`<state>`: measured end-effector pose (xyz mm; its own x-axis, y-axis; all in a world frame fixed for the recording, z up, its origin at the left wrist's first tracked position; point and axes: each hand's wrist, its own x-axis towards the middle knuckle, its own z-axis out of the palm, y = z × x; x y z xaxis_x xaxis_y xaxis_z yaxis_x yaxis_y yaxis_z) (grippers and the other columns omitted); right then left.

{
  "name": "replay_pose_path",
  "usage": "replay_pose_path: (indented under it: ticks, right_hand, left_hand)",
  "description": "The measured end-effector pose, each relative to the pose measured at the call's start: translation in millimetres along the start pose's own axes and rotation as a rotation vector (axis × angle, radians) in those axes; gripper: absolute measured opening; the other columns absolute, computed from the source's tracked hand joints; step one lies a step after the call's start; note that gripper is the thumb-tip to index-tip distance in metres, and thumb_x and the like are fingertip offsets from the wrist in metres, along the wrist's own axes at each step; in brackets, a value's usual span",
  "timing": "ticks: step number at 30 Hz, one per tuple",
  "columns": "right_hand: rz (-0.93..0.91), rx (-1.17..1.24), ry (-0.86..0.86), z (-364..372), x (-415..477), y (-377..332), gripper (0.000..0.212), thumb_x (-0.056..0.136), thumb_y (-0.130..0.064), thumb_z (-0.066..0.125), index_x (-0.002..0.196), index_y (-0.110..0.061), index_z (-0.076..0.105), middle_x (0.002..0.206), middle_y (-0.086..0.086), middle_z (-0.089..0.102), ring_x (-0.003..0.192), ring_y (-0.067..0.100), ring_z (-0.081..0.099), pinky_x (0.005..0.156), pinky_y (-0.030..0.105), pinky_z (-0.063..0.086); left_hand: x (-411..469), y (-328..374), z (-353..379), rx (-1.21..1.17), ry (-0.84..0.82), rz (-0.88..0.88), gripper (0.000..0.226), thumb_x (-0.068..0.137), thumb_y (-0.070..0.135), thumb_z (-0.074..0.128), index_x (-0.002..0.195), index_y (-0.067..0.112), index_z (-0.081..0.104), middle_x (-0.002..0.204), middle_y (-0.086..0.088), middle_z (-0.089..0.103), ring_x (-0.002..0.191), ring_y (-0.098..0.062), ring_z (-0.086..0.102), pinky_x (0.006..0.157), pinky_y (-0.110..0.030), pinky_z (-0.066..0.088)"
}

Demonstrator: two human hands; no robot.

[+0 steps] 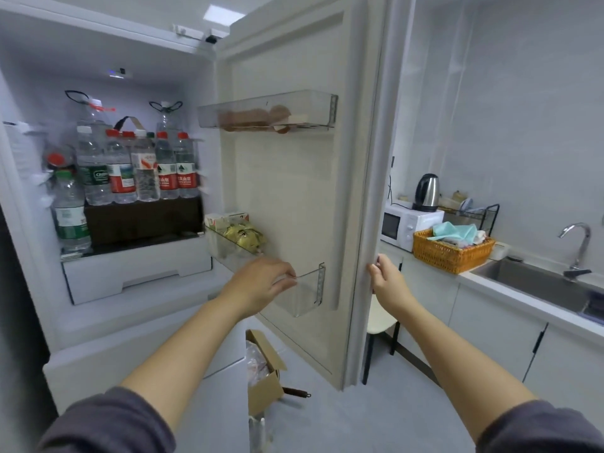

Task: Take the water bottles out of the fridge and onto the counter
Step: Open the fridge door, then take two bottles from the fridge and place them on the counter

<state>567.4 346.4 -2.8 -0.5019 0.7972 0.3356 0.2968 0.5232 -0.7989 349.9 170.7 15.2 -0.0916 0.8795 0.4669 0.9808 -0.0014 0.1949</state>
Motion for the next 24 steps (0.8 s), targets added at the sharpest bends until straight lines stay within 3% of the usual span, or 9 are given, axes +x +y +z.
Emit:
replay_pose_path:
  ticks: [3, 7, 10, 13, 17, 21, 24]
  right_hand:
    - [0.028, 0.027, 0.052, -3.9, 13.3, 9.1, 0.023, 0.106, -0.016, 0.039, 0.085, -0.022, 0.046, 0.078, -0.003, 0.052, 0.071, 0.013, 0.051, 0.072, 0.034, 0.043]
    - [0.069, 0.069, 0.092, -7.1, 29.8, 21.6, 0.019, 0.106, -0.018, 0.038, 0.104, -0.009, 0.054, 0.095, 0.006, 0.061, 0.09, 0.025, 0.057, 0.089, 0.048, 0.048]
    - [0.101, 0.099, 0.131, -6.7, 41.0, 29.9, 0.025, 0.107, -0.016, 0.037, 0.111, 0.001, 0.053, 0.108, 0.023, 0.061, 0.103, 0.041, 0.058, 0.098, 0.058, 0.045]
    - [0.132, 0.135, 0.143, -8.3, 51.8, 36.7, 0.025, 0.107, -0.018, 0.037, 0.115, -0.002, 0.055, 0.112, 0.022, 0.062, 0.108, 0.039, 0.058, 0.1, 0.057, 0.045]
    - [0.142, 0.171, 0.157, -11.2, 66.7, 48.0, 0.025, 0.107, -0.018, 0.037, 0.115, -0.005, 0.056, 0.113, 0.019, 0.063, 0.109, 0.037, 0.058, 0.1, 0.054, 0.046]
    - [0.142, 0.238, 0.157, -15.5, 82.7, 57.3, 0.021, 0.107, -0.018, 0.036, 0.109, -0.014, 0.056, 0.108, 0.01, 0.064, 0.106, 0.03, 0.059, 0.097, 0.046, 0.047]
    - [0.141, 0.265, 0.151, -19.7, 96.1, 64.8, 0.022, 0.107, -0.019, 0.036, 0.104, -0.017, 0.058, 0.111, 0.014, 0.065, 0.109, 0.032, 0.06, 0.099, 0.048, 0.047]
  left_hand:
    - [21.6, -0.2, 9.3, 0.021, -0.027, 0.073, 0.031, 0.099, 0.044, 0.048, 0.108, 0.022, 0.068, 0.103, 0.004, 0.069, 0.095, -0.016, 0.059, 0.078, -0.036, 0.046]
    - [42.0, 1.8, 24.0, -0.02, 0.001, 0.153, 0.032, 0.099, 0.044, 0.049, 0.099, 0.017, 0.068, 0.089, 0.002, 0.069, 0.083, -0.019, 0.06, 0.069, -0.037, 0.046]
    - [56.0, 2.7, 30.5, -0.036, -0.008, 0.203, 0.031, 0.099, 0.042, 0.05, 0.092, 0.016, 0.065, 0.082, 0.003, 0.067, 0.076, -0.018, 0.057, 0.061, -0.03, 0.037]
    - [68.0, 5.1, 37.1, -0.059, -0.002, 0.237, 0.031, 0.099, 0.041, 0.051, 0.086, 0.015, 0.063, 0.075, 0.004, 0.063, 0.067, -0.014, 0.051, 0.052, -0.016, 0.024]
    - [80.6, 8.3, 49.9, -0.091, 0.037, 0.264, 0.035, 0.099, 0.042, 0.05, 0.082, 0.013, 0.06, 0.073, -0.002, 0.062, 0.066, -0.022, 0.055, 0.056, -0.031, 0.03]
    - [94.8, 13.4, 62.5, -0.113, 0.105, 0.276, 0.033, 0.097, 0.043, 0.051, 0.079, 0.017, 0.059, 0.069, 0.0, 0.061, 0.064, -0.023, 0.054, 0.058, -0.025, 0.023]
    - [106.6, 18.2, 73.3, -0.098, 0.148, 0.261, 0.031, 0.098, 0.041, 0.052, 0.08, 0.017, 0.061, 0.07, 0.001, 0.062, 0.066, -0.024, 0.056, 0.062, -0.028, 0.022]
